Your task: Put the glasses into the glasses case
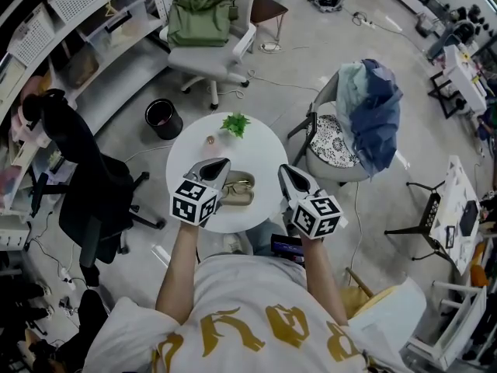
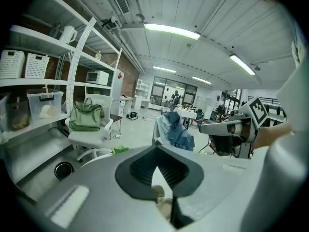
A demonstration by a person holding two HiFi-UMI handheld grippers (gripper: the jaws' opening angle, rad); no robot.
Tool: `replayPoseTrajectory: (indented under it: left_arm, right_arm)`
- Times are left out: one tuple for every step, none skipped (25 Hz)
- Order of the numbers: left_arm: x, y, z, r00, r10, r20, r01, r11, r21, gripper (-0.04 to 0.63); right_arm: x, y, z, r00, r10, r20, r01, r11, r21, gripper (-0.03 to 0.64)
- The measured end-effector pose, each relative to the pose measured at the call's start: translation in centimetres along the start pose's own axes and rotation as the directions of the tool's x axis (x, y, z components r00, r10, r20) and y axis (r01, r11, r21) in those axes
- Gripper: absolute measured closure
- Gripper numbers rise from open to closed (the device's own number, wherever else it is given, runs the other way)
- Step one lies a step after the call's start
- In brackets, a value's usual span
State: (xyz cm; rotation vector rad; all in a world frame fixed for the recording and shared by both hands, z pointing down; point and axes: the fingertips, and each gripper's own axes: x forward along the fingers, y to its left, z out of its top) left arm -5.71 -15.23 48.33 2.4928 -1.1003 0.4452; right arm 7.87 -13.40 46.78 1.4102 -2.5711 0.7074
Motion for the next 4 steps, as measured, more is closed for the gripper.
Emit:
replayPoseTrajectory:
  left_arm:
    - [0.04,0.04,0.0,1.0,0.001,0.0,-0.001,1.0,-0.002,0.595]
    - [0.09,0.06,0.01,1.0,0.001,0.0,-0.001,1.0,-0.004,0.595]
    - [0.16,0.08,0.02,1.0,0.001,-0.001,-0.001,1.0,-0.006,0.595]
    - [0.23,0.09,0.03,1.0,0.001,-0.001,-0.001,1.0,-0.007,0.595]
  right_arm:
    - [0.0,-0.06,0.02,1.0,0.0,0.001,0.0,1.0,0.002,0.591]
    - [0.01,-0.11,0.04,1.0,0.0,0.002,0.0,1.0,0.004,0.591]
    - [0.02,-0.16,0.06,1.0,0.0,0.002,0.0,1.0,0.006,0.591]
    - [0.03,-0.2,0.07,1.0,0.001,0.003,-0.001,1.0,0.009,0.591]
